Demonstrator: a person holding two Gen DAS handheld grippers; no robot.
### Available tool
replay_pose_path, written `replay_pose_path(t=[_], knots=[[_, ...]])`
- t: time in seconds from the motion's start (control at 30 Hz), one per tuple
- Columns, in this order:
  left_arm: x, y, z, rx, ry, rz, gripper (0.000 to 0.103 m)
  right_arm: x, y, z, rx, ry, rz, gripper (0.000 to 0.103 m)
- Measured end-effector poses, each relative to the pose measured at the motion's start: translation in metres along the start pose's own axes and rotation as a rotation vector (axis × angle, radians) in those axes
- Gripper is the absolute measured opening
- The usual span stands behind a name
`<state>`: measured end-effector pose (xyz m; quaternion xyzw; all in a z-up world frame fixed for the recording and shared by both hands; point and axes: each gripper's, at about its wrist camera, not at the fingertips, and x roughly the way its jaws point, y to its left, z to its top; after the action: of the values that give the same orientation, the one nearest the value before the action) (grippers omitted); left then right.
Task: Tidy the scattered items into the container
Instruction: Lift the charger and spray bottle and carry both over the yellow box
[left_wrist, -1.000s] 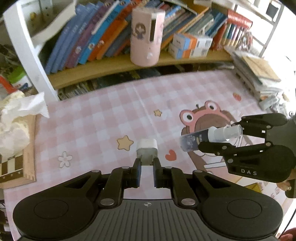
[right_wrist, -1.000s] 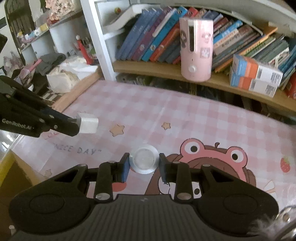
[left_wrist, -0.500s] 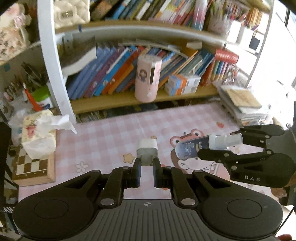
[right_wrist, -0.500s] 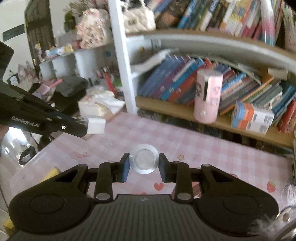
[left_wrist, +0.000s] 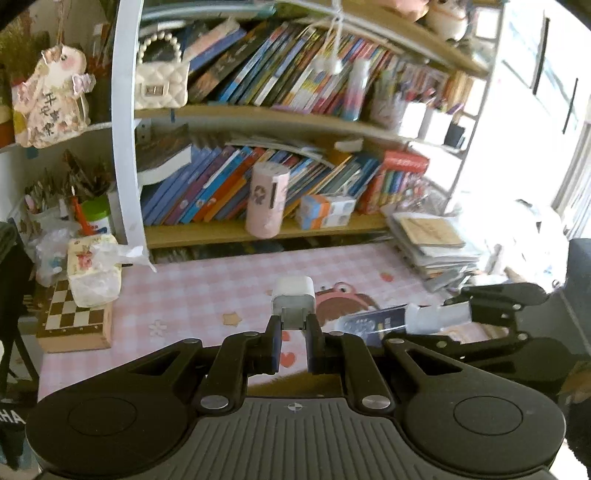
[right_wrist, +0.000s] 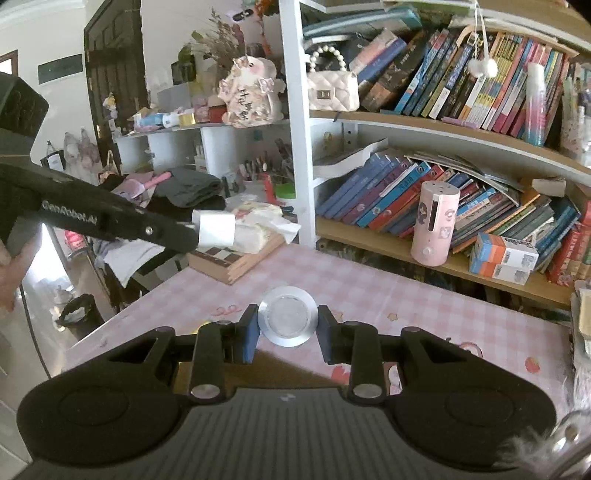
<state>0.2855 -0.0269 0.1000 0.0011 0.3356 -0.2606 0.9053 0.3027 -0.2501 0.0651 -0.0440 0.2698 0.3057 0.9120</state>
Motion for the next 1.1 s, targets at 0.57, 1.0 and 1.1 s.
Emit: replay_pose_path(t=[0.57,1.0,1.1], knots=[[-0.091,-0.026,-0.093,-0.090,-0.053,-0.141,0.012,-0.105,0.078,-0.061,0.051,0.001,-0.070,0.031],[-0.106,-0.034,-0.145,-0.127,-0.014,-0.162,0.012,-0.115,0.115,-0.103,0.071,0.083,-0.117,0.031],[-0.107,-0.034,-0.152,-0.138,-0.010,-0.170,0.012,-0.116,0.119,-0.111,0.079,0.099,-0.119,0.031]])
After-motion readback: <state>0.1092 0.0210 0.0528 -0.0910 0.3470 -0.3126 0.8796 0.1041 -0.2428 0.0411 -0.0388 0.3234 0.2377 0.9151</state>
